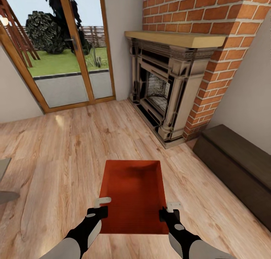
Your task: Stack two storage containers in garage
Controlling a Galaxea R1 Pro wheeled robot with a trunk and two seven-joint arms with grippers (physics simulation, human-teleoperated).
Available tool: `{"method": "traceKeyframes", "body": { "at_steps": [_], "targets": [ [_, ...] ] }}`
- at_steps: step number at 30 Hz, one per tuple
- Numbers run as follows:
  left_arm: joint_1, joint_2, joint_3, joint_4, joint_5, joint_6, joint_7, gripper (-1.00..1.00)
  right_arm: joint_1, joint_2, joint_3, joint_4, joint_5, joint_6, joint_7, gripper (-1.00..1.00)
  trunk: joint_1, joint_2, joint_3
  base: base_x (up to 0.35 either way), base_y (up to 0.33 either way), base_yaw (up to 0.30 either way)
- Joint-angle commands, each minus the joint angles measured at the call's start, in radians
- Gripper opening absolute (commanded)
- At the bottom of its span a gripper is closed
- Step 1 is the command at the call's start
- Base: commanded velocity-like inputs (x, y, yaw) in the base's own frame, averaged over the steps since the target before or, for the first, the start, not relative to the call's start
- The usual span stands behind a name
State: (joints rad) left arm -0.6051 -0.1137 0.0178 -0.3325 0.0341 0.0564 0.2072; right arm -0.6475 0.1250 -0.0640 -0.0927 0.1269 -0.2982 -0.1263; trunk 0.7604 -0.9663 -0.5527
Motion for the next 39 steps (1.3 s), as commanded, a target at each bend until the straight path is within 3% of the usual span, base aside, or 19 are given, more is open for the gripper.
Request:
{"method": "traceKeyframes", "body": {
  "at_steps": [1, 18, 28, 39],
  "targets": [
    [-0.001, -0.001, 0.024, -0.007, -0.013, 0.006, 0.007, -1.0, 0.0, 0.001, -0.014, 0.004, 0.011, -0.001, 0.001, -1.0, 0.0, -0.001, 0.001, 0.0, 0.0, 0.0],
    [-0.001, -0.004, 0.024, -0.002, -0.013, 0.006, 0.008, -1.0, 0.0, 0.0, -0.014, 0.004, 0.011, -0.001, 0.001, -1.0, 0.0, -0.001, 0.028, 0.0, 0.0, 0.0],
    [-0.001, -0.004, 0.024, -0.002, -0.011, 0.006, 0.008, -1.0, 0.0, 0.0, -0.014, 0.004, 0.01, -0.001, -0.001, -1.0, 0.0, -0.001, 0.031, 0.0, 0.0, 0.0],
    [-0.001, -0.005, 0.024, -0.001, -0.011, 0.005, 0.008, -1.0, 0.0, 0.0, -0.016, 0.004, 0.008, -0.001, -0.001, -1.0, 0.042, -0.078, -0.003, 0.0, 0.0, 0.0]
  ]
}}
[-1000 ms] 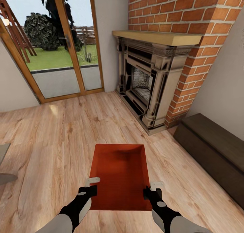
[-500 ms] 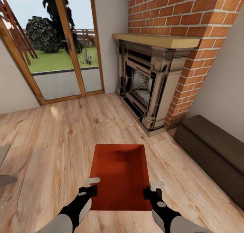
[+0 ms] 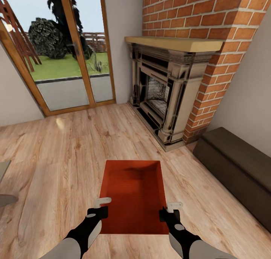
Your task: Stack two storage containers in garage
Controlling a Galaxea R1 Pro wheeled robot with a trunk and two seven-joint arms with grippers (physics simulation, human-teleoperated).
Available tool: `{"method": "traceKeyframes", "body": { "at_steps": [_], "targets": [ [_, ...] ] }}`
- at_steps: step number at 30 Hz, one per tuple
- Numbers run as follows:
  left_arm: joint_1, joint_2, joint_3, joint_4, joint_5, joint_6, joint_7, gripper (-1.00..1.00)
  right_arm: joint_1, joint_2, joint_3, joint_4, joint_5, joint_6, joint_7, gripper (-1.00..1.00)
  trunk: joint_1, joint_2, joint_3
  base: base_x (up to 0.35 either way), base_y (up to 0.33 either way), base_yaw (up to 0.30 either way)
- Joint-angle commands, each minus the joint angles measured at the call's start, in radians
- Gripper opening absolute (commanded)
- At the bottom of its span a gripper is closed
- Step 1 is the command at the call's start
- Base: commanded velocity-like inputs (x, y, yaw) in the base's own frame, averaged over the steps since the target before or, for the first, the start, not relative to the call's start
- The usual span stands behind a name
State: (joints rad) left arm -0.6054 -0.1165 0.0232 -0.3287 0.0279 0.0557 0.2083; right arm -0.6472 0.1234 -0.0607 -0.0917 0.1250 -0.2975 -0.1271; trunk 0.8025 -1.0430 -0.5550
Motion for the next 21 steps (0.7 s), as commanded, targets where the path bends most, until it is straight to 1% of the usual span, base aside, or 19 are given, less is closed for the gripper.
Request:
{"method": "traceKeyframes", "body": {
  "at_steps": [1, 3, 4, 6, 9, 12, 16, 21],
  "targets": [
    [0.0, -0.002, 0.018, -0.005, -0.005, 0.006, 0.007, -1.0, 0.0, 0.002, -0.019, 0.003, 0.01, -0.002, 0.0, -1.0, 0.004, -0.008, -0.004, 0.0, 0.0, 0.0],
    [0.0, -0.003, 0.018, -0.006, -0.005, 0.006, 0.007, -1.0, 0.0, 0.002, -0.019, 0.002, 0.01, -0.002, 0.0, -1.0, 0.012, -0.022, -0.01, 0.0, 0.0, 0.0],
    [-0.001, -0.002, 0.018, -0.008, -0.005, 0.006, 0.007, -1.0, 0.0, 0.001, -0.019, 0.003, 0.01, -0.001, 0.0, -1.0, 0.012, -0.022, -0.01, 0.0, 0.0, 0.0],
    [0.0, 0.0, 0.002, -0.011, 0.002, 0.006, 0.006, -1.0, -0.001, 0.003, -0.015, 0.003, 0.008, -0.003, -0.004, -1.0, 0.012, -0.022, -0.01, 0.0, 0.0, 0.0],
    [0.0, 0.0, -0.012, -0.011, 0.016, 0.006, 0.006, -1.0, -0.001, 0.003, -0.013, 0.003, 0.008, -0.003, -0.004, -1.0, 0.012, -0.022, -0.01, 0.0, 0.0, 0.0],
    [0.001, 0.001, -0.015, -0.007, 0.018, 0.006, 0.005, -1.0, -0.001, 0.002, -0.011, 0.003, 0.008, -0.006, -0.007, -1.0, 0.012, -0.022, -0.01, 0.0, 0.0, 0.0],
    [0.001, 0.001, -0.002, -0.005, 0.005, 0.006, 0.005, -1.0, -0.002, 0.001, -0.019, 0.003, 0.03, -0.006, -0.008, -1.0, -0.004, 0.006, 0.002, 0.0, 0.0, 0.0],
    [0.001, 0.001, 0.0, -0.004, 0.005, 0.006, 0.005, -1.0, -0.002, 0.001, -0.064, 0.003, 0.075, -0.006, -0.006, -1.0, -0.023, 0.041, 0.018, 0.0, 0.0, 0.0]
  ]
}}
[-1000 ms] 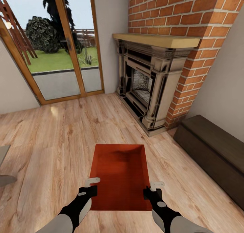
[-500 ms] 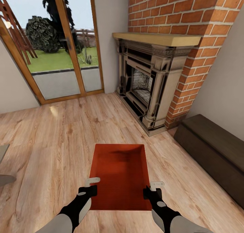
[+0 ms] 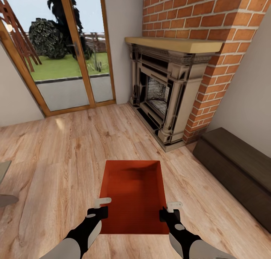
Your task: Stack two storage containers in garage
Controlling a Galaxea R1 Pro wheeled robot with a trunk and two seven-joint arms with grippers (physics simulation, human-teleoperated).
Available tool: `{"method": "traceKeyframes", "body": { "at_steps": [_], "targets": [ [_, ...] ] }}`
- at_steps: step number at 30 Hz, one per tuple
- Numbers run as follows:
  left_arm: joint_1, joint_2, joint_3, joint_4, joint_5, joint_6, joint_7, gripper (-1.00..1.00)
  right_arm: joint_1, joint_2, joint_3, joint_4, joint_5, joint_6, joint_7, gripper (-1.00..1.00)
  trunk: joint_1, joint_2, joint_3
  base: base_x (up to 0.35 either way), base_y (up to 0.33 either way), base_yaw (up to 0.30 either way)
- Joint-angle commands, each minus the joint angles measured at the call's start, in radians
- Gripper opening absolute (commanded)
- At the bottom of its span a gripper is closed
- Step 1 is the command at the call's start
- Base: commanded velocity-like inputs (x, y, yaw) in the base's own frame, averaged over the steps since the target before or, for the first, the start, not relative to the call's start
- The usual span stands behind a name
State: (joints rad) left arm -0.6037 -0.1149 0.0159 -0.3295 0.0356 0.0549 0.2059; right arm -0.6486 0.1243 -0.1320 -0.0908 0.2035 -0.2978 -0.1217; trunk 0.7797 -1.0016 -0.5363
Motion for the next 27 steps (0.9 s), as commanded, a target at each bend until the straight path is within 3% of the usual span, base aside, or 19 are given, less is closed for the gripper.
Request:
{"method": "traceKeyframes", "body": {
  "at_steps": [1, 15, 16, 27],
  "targets": [
    [-0.001, 0.0, 0.007, -0.003, -0.002, 0.007, 0.007, -1.0, 0.0, 0.0, -0.002, 0.002, 0.005, -0.006, -0.01, -1.0, -0.004, 0.007, 0.002, 0.0, 0.0, 0.0],
    [-0.001, 0.0, 0.004, -0.003, 0.001, 0.007, 0.007, -1.0, 0.0, 0.0, -0.125, 0.002, 0.123, -0.006, -0.002, -1.0, -0.058, 0.105, 0.046, 0.0, 0.0, 0.0],
    [-0.001, 0.0, 0.01, -0.003, -0.003, 0.007, 0.007, -1.0, 0.0, 0.0, 0.052, 0.002, -0.07, -0.006, -0.013, -1.0, -0.061, 0.112, 0.049, 0.0, 0.0, 0.0],
    [-0.001, 0.0, 0.01, -0.005, -0.003, 0.007, 0.008, -1.0, 0.0, 0.0, 0.052, 0.002, -0.07, -0.008, -0.013, -1.0, -0.104, 0.189, 0.084, 0.0, 0.0, 0.0]
  ]
}}
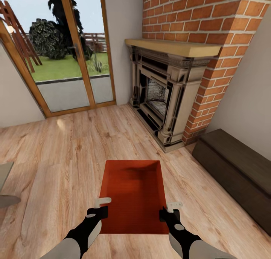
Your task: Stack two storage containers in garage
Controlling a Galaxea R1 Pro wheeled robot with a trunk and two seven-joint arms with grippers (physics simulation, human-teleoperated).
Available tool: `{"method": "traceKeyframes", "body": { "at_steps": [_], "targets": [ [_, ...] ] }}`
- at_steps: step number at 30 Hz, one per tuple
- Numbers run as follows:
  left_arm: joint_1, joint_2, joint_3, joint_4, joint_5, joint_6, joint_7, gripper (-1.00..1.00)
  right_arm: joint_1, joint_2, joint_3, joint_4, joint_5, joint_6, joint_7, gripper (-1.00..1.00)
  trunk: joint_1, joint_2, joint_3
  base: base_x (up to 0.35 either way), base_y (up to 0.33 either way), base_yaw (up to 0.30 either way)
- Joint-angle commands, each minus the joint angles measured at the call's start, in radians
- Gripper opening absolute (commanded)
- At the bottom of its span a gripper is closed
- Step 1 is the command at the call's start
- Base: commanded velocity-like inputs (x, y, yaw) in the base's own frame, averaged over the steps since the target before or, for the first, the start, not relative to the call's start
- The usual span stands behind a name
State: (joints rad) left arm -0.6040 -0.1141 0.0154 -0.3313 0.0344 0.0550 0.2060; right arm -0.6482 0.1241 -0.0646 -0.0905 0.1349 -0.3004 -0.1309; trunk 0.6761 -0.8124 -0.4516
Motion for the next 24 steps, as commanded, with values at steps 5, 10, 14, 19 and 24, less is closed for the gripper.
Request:
{"method": "traceKeyframes", "body": {
  "at_steps": [5, 10, 14, 19, 24],
  "targets": [
    [0.0, -0.001, 0.011, -0.003, -0.001, 0.006, 0.007, -1.0, 0.0, 0.002, -0.015, 0.002, -0.001, -0.006, -0.005, -1.0, -0.019, 0.034, 0.02, 0.0, 0.0, 0.0],
    [0.0, -0.001, 0.011, -0.003, -0.001, 0.006, 0.007, -1.0, 0.0, 0.002, -0.015, 0.002, -0.001, -0.006, -0.006, -1.0, -0.027, 0.048, 0.033, 0.0, 0.0, 0.0],
    [0.0, -0.001, 0.011, -0.003, -0.001, 0.006, 0.007, -1.0, -0.001, 0.002, -0.015, 0.002, -0.001, -0.006, -0.006, -1.0, -0.027, 0.048, 0.04, 0.0, 0.0, 0.0],
    [0.0, -0.001, 0.011, -0.003, -0.001, 0.006, 0.007, -1.0, -0.001, 0.002, -0.015, 0.001, -0.001, -0.006, -0.006, -1.0, -0.027, 0.048, 0.048, 0.0, 0.0, 0.0],
    [0.0, -0.001, 0.011, -0.003, -0.001, 0.006, 0.007, -1.0, 0.0, 0.002, -0.015, 0.001, -0.001, -0.006, -0.006, -1.0, -0.027, 0.048, 0.056, 0.0, 0.0, 0.0]
  ]
}}
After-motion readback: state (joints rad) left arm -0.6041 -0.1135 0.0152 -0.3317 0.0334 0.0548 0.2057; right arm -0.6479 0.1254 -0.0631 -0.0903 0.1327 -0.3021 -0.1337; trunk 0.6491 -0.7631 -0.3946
